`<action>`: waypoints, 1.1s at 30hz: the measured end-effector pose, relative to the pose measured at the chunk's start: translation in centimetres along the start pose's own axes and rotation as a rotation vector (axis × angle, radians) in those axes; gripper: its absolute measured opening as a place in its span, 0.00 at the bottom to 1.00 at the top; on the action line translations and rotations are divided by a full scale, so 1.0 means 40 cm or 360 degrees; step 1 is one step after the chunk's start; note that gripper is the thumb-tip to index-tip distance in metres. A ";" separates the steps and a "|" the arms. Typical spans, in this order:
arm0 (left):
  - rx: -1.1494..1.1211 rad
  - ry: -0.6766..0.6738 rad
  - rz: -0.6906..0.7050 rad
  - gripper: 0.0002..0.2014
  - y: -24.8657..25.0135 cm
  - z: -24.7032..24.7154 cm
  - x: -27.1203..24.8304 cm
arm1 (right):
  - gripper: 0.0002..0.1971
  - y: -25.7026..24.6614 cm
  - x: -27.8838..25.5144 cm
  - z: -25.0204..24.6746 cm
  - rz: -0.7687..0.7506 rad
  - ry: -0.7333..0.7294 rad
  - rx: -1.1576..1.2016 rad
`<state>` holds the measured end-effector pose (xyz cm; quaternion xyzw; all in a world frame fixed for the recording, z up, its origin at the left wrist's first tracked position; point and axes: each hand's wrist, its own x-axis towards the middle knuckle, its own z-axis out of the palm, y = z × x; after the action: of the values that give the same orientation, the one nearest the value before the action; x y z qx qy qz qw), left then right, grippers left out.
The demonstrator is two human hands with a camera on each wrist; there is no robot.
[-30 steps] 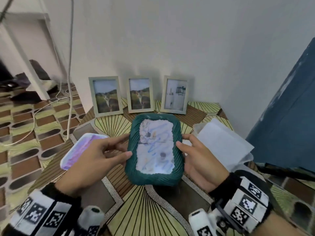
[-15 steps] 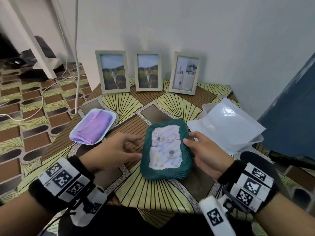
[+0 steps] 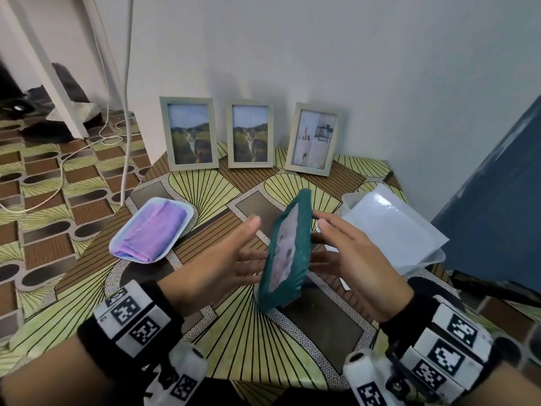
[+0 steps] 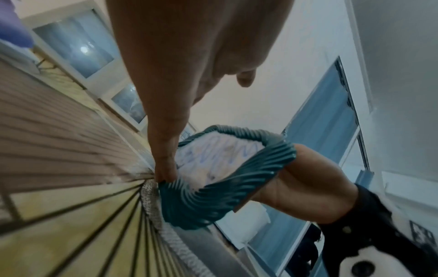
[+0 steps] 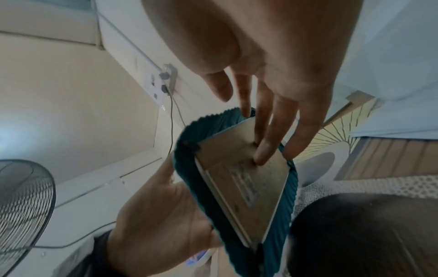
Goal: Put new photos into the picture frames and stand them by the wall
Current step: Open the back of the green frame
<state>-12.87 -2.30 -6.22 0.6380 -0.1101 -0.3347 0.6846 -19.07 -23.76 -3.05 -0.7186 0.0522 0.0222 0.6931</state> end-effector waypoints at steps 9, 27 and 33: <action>-0.0116 0.0120 0.0328 0.39 0.017 -0.039 -0.016 | 0.16 0.033 0.023 0.042 -0.0069 -0.0402 -0.0604; 0.1071 0.0242 0.0068 0.37 0.011 -0.175 -0.042 | 0.21 0.076 -0.014 0.056 -0.0457 -0.0536 -0.2125; 0.1412 0.0475 0.0197 0.26 0.062 -0.162 -0.010 | 0.10 0.048 0.057 0.035 -0.0567 -0.0141 -0.1734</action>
<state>-8.64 3.04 -4.83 0.9023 -0.1807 -0.1186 0.3730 -16.93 -22.52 -5.23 -0.9681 -0.1177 -0.0413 0.2174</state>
